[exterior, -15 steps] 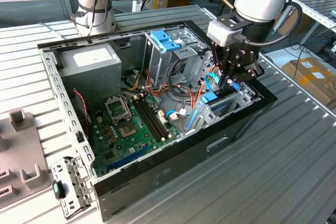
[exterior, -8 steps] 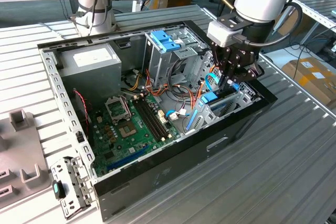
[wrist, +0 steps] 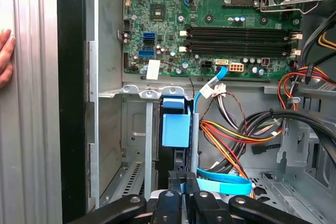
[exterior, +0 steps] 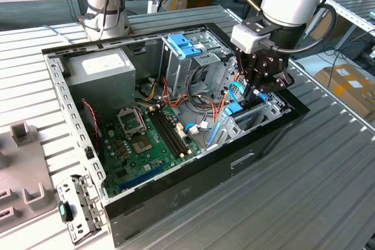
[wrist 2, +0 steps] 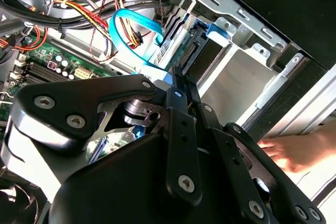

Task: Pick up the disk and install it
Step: 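Insert the first disk wire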

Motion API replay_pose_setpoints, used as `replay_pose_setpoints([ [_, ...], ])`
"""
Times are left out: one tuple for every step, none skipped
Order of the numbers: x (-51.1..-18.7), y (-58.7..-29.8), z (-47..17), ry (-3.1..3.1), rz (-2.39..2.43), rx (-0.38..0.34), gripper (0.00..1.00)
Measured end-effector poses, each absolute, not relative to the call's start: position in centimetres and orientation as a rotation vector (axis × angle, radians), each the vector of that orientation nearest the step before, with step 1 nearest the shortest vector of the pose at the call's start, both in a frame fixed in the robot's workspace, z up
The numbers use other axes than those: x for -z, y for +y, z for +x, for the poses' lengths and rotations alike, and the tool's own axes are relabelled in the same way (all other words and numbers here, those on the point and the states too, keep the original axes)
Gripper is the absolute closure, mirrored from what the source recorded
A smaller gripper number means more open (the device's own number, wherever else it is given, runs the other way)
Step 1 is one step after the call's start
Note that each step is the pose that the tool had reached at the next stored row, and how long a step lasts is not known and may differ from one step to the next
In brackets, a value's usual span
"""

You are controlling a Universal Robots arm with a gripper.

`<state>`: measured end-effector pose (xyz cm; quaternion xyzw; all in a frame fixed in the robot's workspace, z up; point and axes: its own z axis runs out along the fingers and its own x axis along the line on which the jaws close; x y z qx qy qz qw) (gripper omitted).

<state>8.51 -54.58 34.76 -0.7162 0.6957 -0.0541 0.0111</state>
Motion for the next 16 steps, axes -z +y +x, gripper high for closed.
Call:
replay_pose_setpoints([
  [-34.74,-54.58,8.51,2.17,-2.234,0.169,0.84],
  [-34.71,-54.58,8.51,2.17,-2.234,0.169,0.84],
  [-34.66,-54.58,8.52,2.17,-2.234,0.169,0.84],
  [-34.61,-54.58,8.51,2.17,-2.234,0.168,0.84],
  [-34.56,-54.58,8.51,2.17,-2.235,0.169,0.84],
  [-34.53,-54.58,8.52,2.169,-2.235,0.169,0.84],
  [-34.53,-54.58,8.51,2.169,-2.235,0.169,0.84],
  [-34.53,-54.58,8.51,2.17,-2.235,0.169,0.84],
  [-34.52,-54.58,8.52,2.169,-2.235,0.169,0.84],
  [-34.48,-54.58,8.52,2.169,-2.235,0.169,0.84],
  [-34.43,-54.58,8.52,2.169,-2.235,0.168,0.84],
  [-34.4,-54.58,8.52,2.169,-2.235,0.169,0.84],
  [-34.4,-54.58,8.52,2.169,-2.235,0.169,0.84],
  [-34.4,-54.58,8.51,2.169,-2.235,0.169,0.84],
  [-34.39,-54.58,8.51,2.169,-2.235,0.169,0.84],
  [-34.37,-54.58,8.52,2.169,-2.235,0.169,0.84],
])
